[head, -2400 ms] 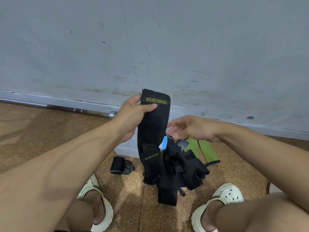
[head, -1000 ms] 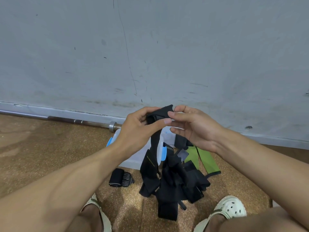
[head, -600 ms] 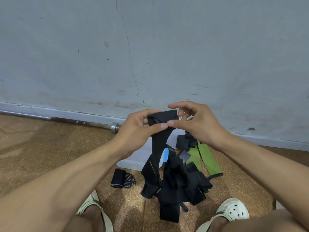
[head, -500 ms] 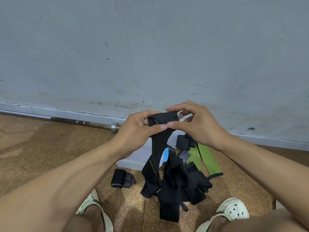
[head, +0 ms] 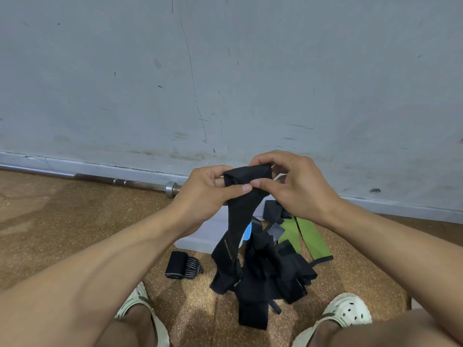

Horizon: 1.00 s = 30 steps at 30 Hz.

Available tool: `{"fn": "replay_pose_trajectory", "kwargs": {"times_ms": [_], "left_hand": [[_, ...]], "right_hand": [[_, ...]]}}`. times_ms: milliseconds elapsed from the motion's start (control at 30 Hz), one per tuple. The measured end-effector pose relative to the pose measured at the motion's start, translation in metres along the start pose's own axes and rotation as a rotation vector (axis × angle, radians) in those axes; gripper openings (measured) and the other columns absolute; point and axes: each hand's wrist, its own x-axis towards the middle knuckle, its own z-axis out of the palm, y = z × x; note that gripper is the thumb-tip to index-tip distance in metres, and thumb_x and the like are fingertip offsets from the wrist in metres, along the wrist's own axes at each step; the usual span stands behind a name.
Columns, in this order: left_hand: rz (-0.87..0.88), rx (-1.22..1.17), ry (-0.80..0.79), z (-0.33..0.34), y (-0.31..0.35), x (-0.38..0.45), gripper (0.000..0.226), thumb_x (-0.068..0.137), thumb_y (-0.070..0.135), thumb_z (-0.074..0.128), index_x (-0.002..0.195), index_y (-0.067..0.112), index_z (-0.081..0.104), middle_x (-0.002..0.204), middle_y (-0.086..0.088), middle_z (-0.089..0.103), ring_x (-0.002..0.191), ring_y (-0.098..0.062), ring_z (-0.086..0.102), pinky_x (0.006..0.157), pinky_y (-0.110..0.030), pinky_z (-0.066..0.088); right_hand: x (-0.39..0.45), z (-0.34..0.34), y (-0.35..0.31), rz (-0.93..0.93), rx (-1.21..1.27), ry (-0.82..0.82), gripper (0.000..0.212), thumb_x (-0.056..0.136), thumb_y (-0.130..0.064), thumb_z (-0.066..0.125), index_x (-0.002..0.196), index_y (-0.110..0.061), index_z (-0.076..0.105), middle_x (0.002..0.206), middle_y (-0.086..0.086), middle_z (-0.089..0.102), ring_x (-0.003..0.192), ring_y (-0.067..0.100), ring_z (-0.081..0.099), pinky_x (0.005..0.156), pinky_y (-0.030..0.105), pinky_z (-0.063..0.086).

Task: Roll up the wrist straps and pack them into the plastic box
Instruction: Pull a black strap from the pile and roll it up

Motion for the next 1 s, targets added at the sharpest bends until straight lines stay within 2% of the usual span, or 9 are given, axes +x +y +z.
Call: {"fn": "replay_pose_trajectory", "kwargs": {"times_ms": [133, 267, 367, 533, 667, 733, 833, 933, 1000], "left_hand": [[-0.012, -0.073, -0.044, 0.001, 0.004, -0.001, 0.027, 0.093, 0.012, 0.069, 0.119, 0.003, 0.072, 0.108, -0.015, 0.077, 0.105, -0.028, 0.074, 0.091, -0.035, 0.060], [-0.019, -0.106, -0.066, 0.002, 0.004, 0.000, 0.026, 0.096, 0.009, 0.066, 0.120, 0.003, 0.071, 0.111, -0.016, 0.076, 0.106, -0.029, 0.074, 0.089, -0.033, 0.061], [-0.008, -0.077, -0.046, 0.002, 0.005, 0.001, 0.024, 0.095, 0.006, 0.066, 0.119, 0.003, 0.072, 0.108, -0.016, 0.077, 0.102, -0.029, 0.075, 0.085, -0.033, 0.062], [0.043, 0.005, -0.039, -0.002, 0.004, 0.000, 0.028, 0.094, 0.005, 0.067, 0.122, 0.006, 0.073, 0.109, -0.014, 0.077, 0.105, -0.027, 0.074, 0.090, -0.038, 0.061], [-0.040, -0.043, -0.065, -0.005, 0.006, 0.000, 0.040, 0.084, 0.015, 0.076, 0.123, 0.009, 0.071, 0.111, -0.013, 0.077, 0.108, -0.026, 0.073, 0.093, -0.036, 0.059], [-0.108, -0.078, -0.091, -0.006, 0.008, 0.000, 0.048, 0.076, 0.031, 0.078, 0.120, 0.011, 0.072, 0.112, -0.013, 0.077, 0.108, -0.025, 0.073, 0.095, -0.036, 0.057], [-0.164, -0.077, -0.119, -0.006, 0.009, 0.000, 0.046, 0.078, 0.044, 0.072, 0.110, 0.011, 0.076, 0.112, -0.014, 0.076, 0.102, -0.022, 0.072, 0.096, -0.033, 0.056], [-0.135, -0.086, -0.036, -0.004, 0.007, 0.002, 0.037, 0.078, 0.026, 0.079, 0.110, 0.008, 0.074, 0.108, -0.013, 0.078, 0.101, -0.022, 0.074, 0.091, -0.031, 0.056], [-0.097, -0.078, 0.003, -0.003, 0.007, 0.002, 0.032, 0.080, 0.012, 0.081, 0.111, 0.010, 0.073, 0.106, -0.010, 0.079, 0.100, -0.021, 0.075, 0.086, -0.027, 0.056]], "right_hand": [[0.001, 0.001, 0.002, -0.016, -0.004, 0.028, 0.024, 0.088, -0.016, 0.080, 0.101, -0.035, 0.072, 0.098, -0.018, 0.068, 0.087, 0.012, 0.063, 0.071, 0.016, 0.046], [0.001, 0.002, 0.002, -0.045, -0.021, 0.093, 0.029, 0.084, -0.012, 0.082, 0.094, -0.037, 0.071, 0.096, -0.021, 0.066, 0.086, 0.010, 0.061, 0.068, 0.009, 0.042], [0.001, 0.003, 0.003, -0.018, 0.044, 0.112, 0.029, 0.082, -0.010, 0.084, 0.089, -0.035, 0.071, 0.093, -0.019, 0.069, 0.081, 0.012, 0.065, 0.066, 0.011, 0.043], [0.002, 0.001, 0.004, 0.075, 0.298, 0.024, 0.026, 0.081, -0.006, 0.085, 0.087, -0.028, 0.073, 0.091, -0.006, 0.077, 0.088, 0.033, 0.069, 0.084, 0.041, 0.060], [0.000, 0.003, 0.006, 0.042, 0.304, 0.033, 0.028, 0.081, -0.006, 0.085, 0.083, -0.030, 0.073, 0.090, -0.006, 0.076, 0.088, 0.035, 0.070, 0.088, 0.048, 0.058], [0.000, 0.005, 0.006, -0.015, 0.261, 0.054, 0.031, 0.080, -0.004, 0.085, 0.081, -0.032, 0.073, 0.089, -0.004, 0.074, 0.087, 0.028, 0.070, 0.085, 0.040, 0.057], [-0.002, 0.008, 0.006, -0.068, 0.239, 0.077, 0.030, 0.080, 0.005, 0.082, 0.081, -0.023, 0.074, 0.089, 0.001, 0.070, 0.084, 0.014, 0.068, 0.068, 0.013, 0.046], [-0.002, 0.011, 0.008, -0.083, 0.240, 0.094, 0.022, 0.081, 0.006, 0.081, 0.079, -0.016, 0.078, 0.090, -0.001, 0.069, 0.082, 0.010, 0.066, 0.065, 0.011, 0.044], [-0.001, 0.010, 0.009, -0.054, 0.268, 0.090, 0.023, 0.081, 0.005, 0.081, 0.078, -0.018, 0.080, 0.090, -0.005, 0.070, 0.082, 0.011, 0.067, 0.067, 0.012, 0.046]]}}
